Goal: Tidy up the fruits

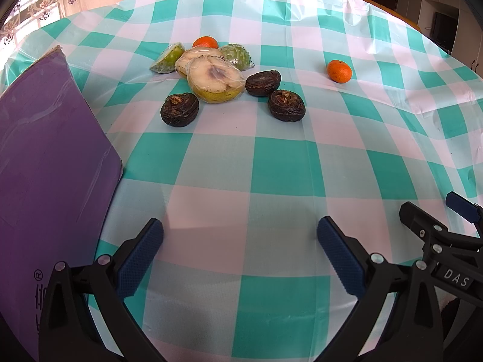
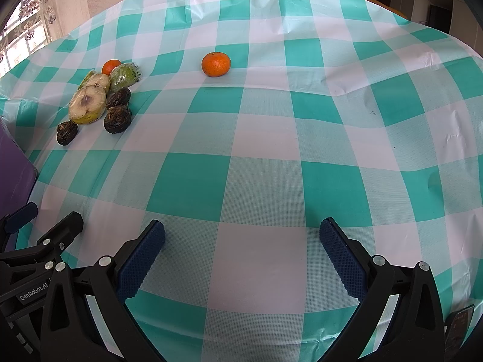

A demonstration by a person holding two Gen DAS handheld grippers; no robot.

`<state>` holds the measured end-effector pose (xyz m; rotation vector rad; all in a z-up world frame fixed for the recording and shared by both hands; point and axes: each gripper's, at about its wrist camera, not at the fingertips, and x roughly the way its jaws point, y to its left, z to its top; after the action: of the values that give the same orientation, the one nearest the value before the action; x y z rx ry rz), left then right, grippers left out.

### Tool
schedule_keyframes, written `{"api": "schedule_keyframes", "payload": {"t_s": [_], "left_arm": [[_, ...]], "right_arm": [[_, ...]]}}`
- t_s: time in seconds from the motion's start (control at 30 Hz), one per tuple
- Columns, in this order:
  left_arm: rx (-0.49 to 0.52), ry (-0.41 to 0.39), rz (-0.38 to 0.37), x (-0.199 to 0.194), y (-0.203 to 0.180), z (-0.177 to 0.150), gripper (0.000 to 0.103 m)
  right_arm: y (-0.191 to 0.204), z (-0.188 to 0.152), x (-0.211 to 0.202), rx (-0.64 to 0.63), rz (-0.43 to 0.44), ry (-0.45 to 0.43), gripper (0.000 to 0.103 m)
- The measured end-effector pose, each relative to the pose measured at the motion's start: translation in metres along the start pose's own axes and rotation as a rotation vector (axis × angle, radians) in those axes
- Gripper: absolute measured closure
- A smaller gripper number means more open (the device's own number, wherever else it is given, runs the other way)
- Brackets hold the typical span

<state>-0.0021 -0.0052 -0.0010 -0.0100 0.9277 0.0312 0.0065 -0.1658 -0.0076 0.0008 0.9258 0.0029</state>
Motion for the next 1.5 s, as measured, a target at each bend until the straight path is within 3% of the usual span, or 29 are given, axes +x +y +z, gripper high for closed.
{"api": "schedule_keyframes", "payload": {"t_s": [0.7, 0.8, 1.07, 1.3, 1.5], "left_arm": [[0.003, 0.030, -0.002, 0.002, 0.000, 0.005, 0.001], [-0.018, 0.032, 0.011, 0.008, -0.003, 0.013, 0.001], [-0.064, 0.023, 0.010, 0.026, -0.010, 0.041, 0.002], [-0.058, 0.014, -0.021, 0.039, -0.019, 0.061, 0.002], [-0.067, -0.002, -0.030, 0.054, -0.026, 0.084, 0.010]], "right_arm": [[-0.009, 0.015, 0.009, -0.021, 0.017, 0.027, 0.004], [-0.017, 0.029, 0.019, 0.020, -0.009, 0.030, 0.004], [-0.015, 0.089, 0.051, 0.064, 0.071, -0.044, 0.007], [-0.007, 0.149, 0.096, 0.069, 0.064, -0.034, 0.020], [0.011, 0.177, 0.115, 0.021, 0.076, -0.034, 0.023]]}}
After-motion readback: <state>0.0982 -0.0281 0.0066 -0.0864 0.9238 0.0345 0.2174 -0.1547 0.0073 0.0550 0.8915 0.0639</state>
